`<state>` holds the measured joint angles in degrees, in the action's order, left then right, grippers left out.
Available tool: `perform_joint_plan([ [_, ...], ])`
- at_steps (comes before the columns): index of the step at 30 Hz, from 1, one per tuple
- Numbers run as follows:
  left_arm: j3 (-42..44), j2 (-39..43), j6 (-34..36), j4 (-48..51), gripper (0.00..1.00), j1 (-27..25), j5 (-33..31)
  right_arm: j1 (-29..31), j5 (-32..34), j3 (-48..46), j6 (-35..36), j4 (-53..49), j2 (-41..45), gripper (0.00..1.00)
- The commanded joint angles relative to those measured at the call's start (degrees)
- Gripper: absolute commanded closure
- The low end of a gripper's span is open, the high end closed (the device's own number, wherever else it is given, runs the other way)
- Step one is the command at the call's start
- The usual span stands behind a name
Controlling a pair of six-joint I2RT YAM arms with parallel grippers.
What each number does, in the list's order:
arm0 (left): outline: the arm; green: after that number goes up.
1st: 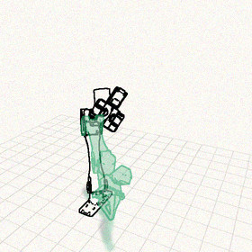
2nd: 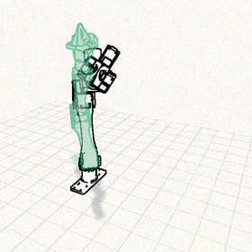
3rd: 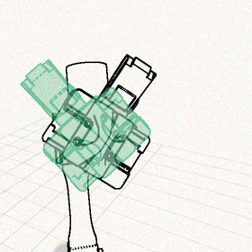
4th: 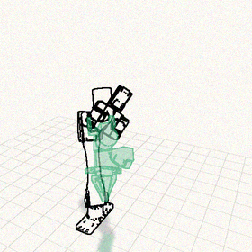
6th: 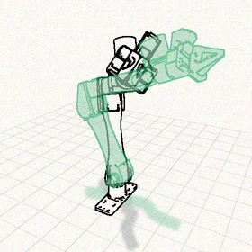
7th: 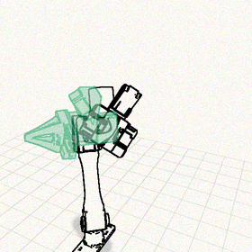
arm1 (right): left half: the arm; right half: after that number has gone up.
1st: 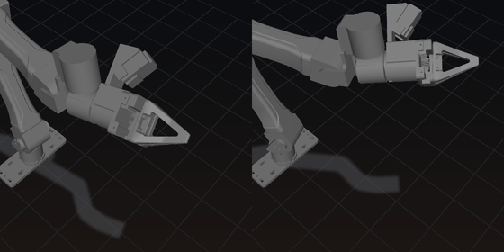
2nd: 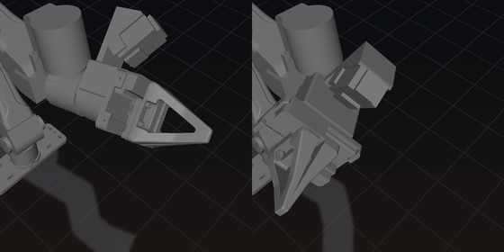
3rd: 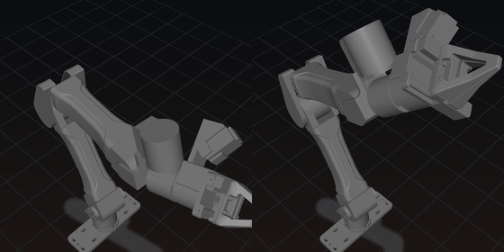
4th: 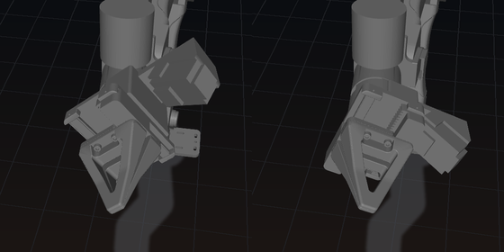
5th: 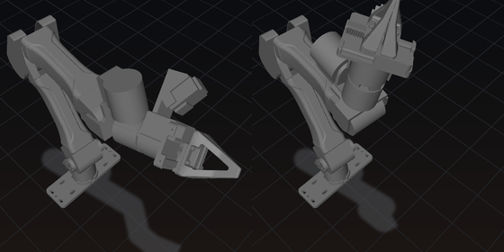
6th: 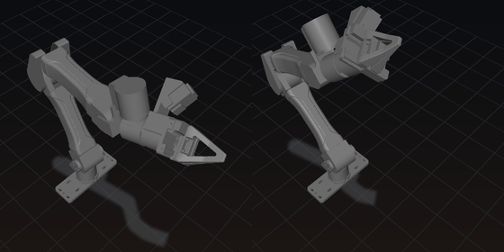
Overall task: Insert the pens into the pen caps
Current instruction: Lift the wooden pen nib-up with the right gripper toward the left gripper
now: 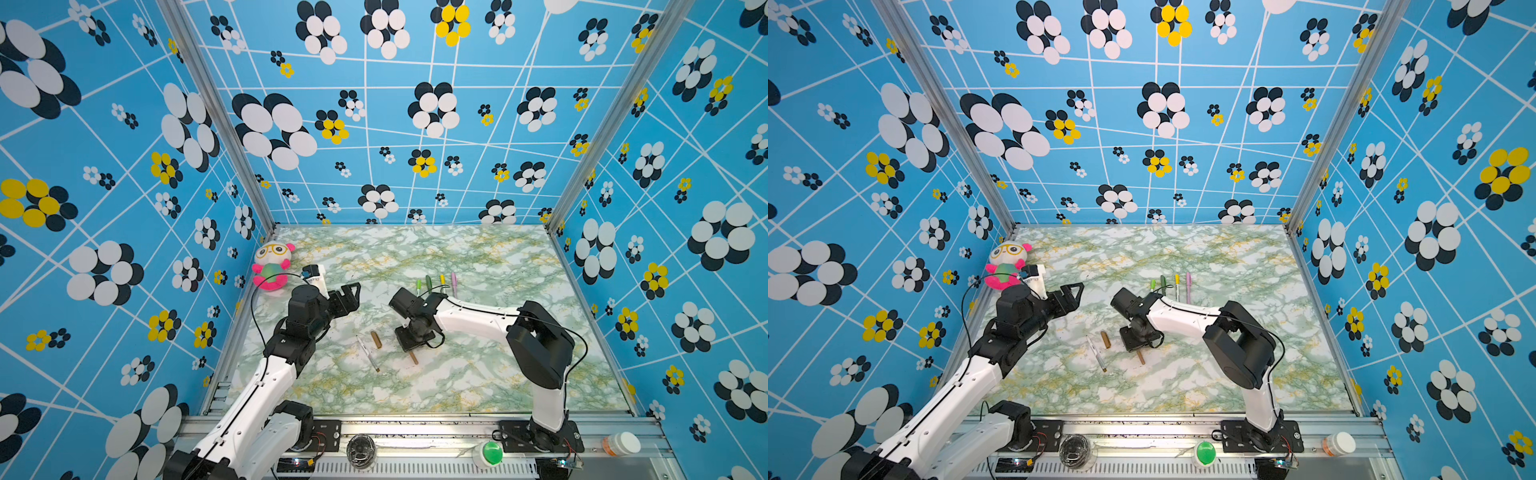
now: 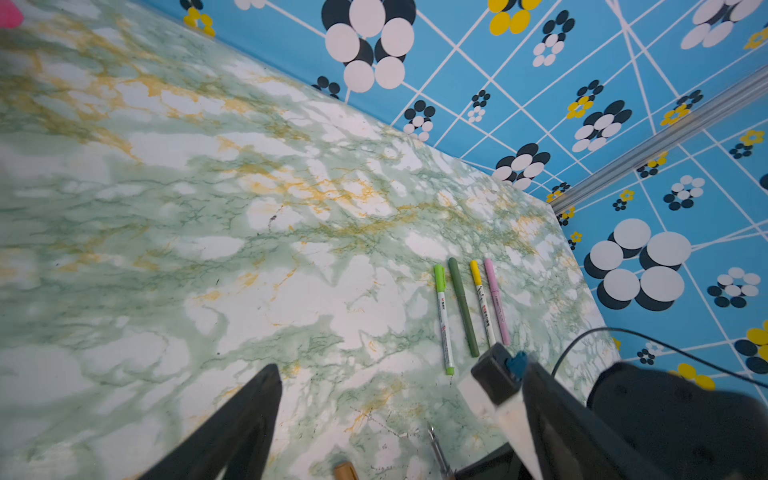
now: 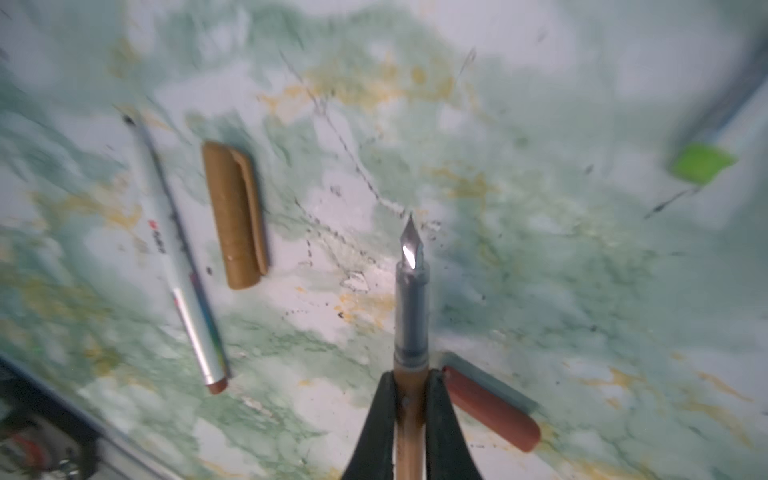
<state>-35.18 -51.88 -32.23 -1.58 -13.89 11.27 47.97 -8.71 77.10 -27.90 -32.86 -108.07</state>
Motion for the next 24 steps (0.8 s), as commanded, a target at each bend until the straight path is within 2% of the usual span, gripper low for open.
perform_joint_plan([
  [1,-3.2,-0.8,4.0,-1.8,0.09,0.5,6.7,-5.5,-8.8,0.5,-6.3,10.1,7.6,0.94],
  [5,-4.2,-3.5,2.8,-5.1,0.1,0.5,15.2,-10.9,-15.0,1.7,-12.3,18.5,9.6,0.95],
  [8,-4.6,-6.5,0.7,-8.3,0.12,0.1,21.1,-12.7,-18.2,3.8,-14.4,21.3,9.8,0.96],
  [11,-5.5,-9.7,-0.5,-9.3,0.15,-1.1,24.3,-13.1,-20.4,4.8,-15.5,23.1,10.2,0.96],
  [15,-7.8,-13.6,0.1,-8.7,0.2,-3.5,26.7,-13.1,-22.3,5.0,-16.3,24.4,11.1,0.96],
  [24,-10.8,-20.3,-1.2,-11.6,0.28,-7.7,26.3,-13.0,-25.1,2.6,-17.5,26.6,12.6,0.98],
])
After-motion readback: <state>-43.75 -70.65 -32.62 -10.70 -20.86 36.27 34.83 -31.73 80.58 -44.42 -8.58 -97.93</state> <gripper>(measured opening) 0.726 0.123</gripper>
